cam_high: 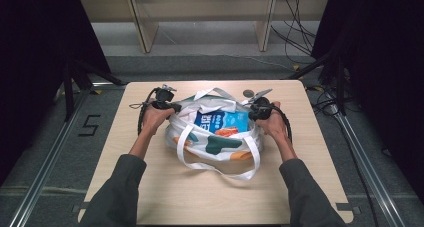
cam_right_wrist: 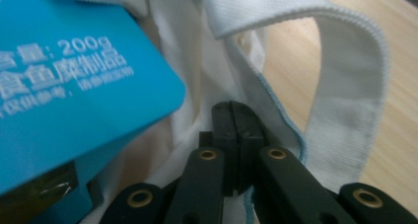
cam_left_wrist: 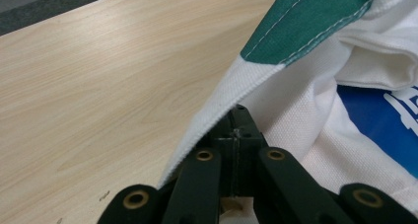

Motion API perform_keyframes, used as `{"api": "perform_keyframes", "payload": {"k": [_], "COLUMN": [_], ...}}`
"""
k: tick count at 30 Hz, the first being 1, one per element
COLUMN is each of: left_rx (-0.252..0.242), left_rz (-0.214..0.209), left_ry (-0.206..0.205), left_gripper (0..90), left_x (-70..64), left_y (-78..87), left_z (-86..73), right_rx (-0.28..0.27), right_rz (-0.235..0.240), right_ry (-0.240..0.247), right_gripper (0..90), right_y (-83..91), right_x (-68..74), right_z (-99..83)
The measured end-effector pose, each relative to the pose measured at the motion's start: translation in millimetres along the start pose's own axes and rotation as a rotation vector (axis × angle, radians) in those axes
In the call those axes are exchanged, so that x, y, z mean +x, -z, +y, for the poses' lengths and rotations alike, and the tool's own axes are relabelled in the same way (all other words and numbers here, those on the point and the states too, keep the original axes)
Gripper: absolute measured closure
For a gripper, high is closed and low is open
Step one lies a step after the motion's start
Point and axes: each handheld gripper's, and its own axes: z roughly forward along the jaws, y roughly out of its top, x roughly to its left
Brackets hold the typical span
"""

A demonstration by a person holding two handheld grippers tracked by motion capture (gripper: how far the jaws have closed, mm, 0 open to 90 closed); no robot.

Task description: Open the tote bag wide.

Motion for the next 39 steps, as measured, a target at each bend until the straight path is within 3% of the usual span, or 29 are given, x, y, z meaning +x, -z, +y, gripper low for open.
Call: {"api": "perform_keyframes", "payload": {"k": [2, 5, 7, 8, 9, 10, 11, 12, 13, 14, 15, 16, 17, 18, 19, 20, 21, 23, 25, 27, 31, 32, 33, 35, 37, 39], "left_rx": [0.014, -0.023, -0.03, -0.047, -0.047, -0.063, -0.069, -0.069, -0.069, -0.043, -0.029, -0.029, -0.009, -0.001, 0.005, 0.008, 0.011, 0.018, 0.02, 0.016, -0.019, -0.042, -0.081, -0.11, -0.105, -0.097], "left_rz": [0.015, -0.015, -0.028, -0.057, -0.057, -0.094, -0.113, -0.135, -0.135, -0.161, -0.165, -0.165, -0.166, -0.165, -0.169, -0.164, -0.172, -0.172, -0.157, -0.154, -0.156, -0.157, -0.181, -0.2, -0.202, -0.212], "left_ry": [-0.027, -0.033, -0.046, -0.075, -0.075, -0.099, -0.112, -0.125, -0.125, -0.176, -0.183, -0.183, -0.187, -0.175, -0.168, -0.167, -0.151, -0.156, -0.168, -0.159, -0.161, -0.152, -0.13, -0.122, -0.135, -0.137], "left_gripper": [89.5, 86.9, 85.9, 85.5, 84.9, 84.2, 83.5, 83.2, 82.8, 82.1, 81.7, 81.7, 81.7, 82.2, 82.8, 82.7, 82.8, 83.3, 83.4, 83.5, 82.9, 82.9, 82.8, 82.5, 81.6, 81.2], "left_x": [-3.5, -10.2, -13.2, -21.4, -21.4, -33.4, -39.7, -46.0, -46.0, -56.4, -59.3, -59.3, -59.9, -58.9, -57.2, -56.3, -55.0, -54.4, -57.0, -57.7, -58.4, -58.4, -58.1, -59.0, -61.4, -62.5], "left_y": [3.5, 17.1, 22.5, 31.2, 31.2, 37.9, 40.3, 41.5, 41.5, 39.7, 37.6, 37.6, 34.1, 30.6, 28.1, 27.0, 24.8, 22.2, 21.7, 25.2, 33.0, 36.2, 43.8, 50.6, 53.9, 54.9], "left_z": [1.5, 4.1, 4.8, 5.1, 5.1, 3.2, 1.9, 0.1, 0.1, -3.6, -5.6, -5.6, -7.7, -9.7, -10.9, -11.4, -12.5, -13.0, -12.6, -12.3, -13.6, -13.8, -13.7, -14.0, -15.5, -18.3], "right_rx": [-0.014, -0.051, -0.106, -0.149, -0.17, -0.19, -0.19, -0.206, -0.212, -0.193, -0.202, -0.202, -0.171, -0.15, -0.122, -0.091, -0.054, 0.005, 0.009, -0.003, -0.114, -0.114, -0.177, -0.186, -0.186, -0.204], "right_rz": [0.002, -0.013, 0.007, 0.016, 0.046, 0.066, 0.083, 0.09, 0.11, 0.14, 0.139, 0.139, 0.137, 0.156, 0.147, 0.169, 0.177, 0.178, 0.178, 0.171, 0.156, 0.156, 0.132, 0.132, 0.145, 0.129], "right_ry": [-0.026, -0.044, -0.033, -0.037, -0.033, -0.03, -0.016, 0.029, 0.038, 0.058, 0.071, 0.071, 0.107, 0.108, 0.126, 0.163, 0.158, 0.175, 0.183, 0.165, 0.162, 0.162, 0.138, 0.123, 0.12, 0.103], "right_gripper": [90.0, 90.0, 90.0, 90.0, 90.0, 90.0, 90.0, 90.0, 90.0, 90.0, 90.0, 90.0, 90.0, 90.0, 90.0, 90.0, 90.0, 90.0, 90.0, 90.0, 90.0, 90.0, 90.0, 90.0, 89.7, 88.5], "right_y": [1.3, 21.9, 42.8, 50.6, 57.7, 64.3, 70.7, 74.8, 78.1, 80.9, 78.4, 78.4, 77.6, 76.1, 77.2, 78.7, 80.4, 79.6, 77.8, 82.8, 97.1, 97.1, 103.1, 105.7, 104.8, 102.8], "right_x": [1.4, 3.6, 6.1, 10.4, 15.9, 23.3, 30.9, 37.2, 44.7, 49.7, 55.3, 55.3, 58.4, 63.2, 67.2, 70.7, 73.6, 77.3, 78.4, 78.5, 75.8, 75.8, 71.1, 68.4, 67.6, 70.5], "right_z": [-2.2, 2.7, 7.1, 8.5, 9.6, 9.4, 8.6, 7.5, 5.1, 2.5, -0.9, -0.9, -4.6, -9.8, -14.7, -20.2, -24.1, -32.9, -36.6, -35.3, -30.8, -30.8, -29.4, -29.0, -29.0, -30.1]}}
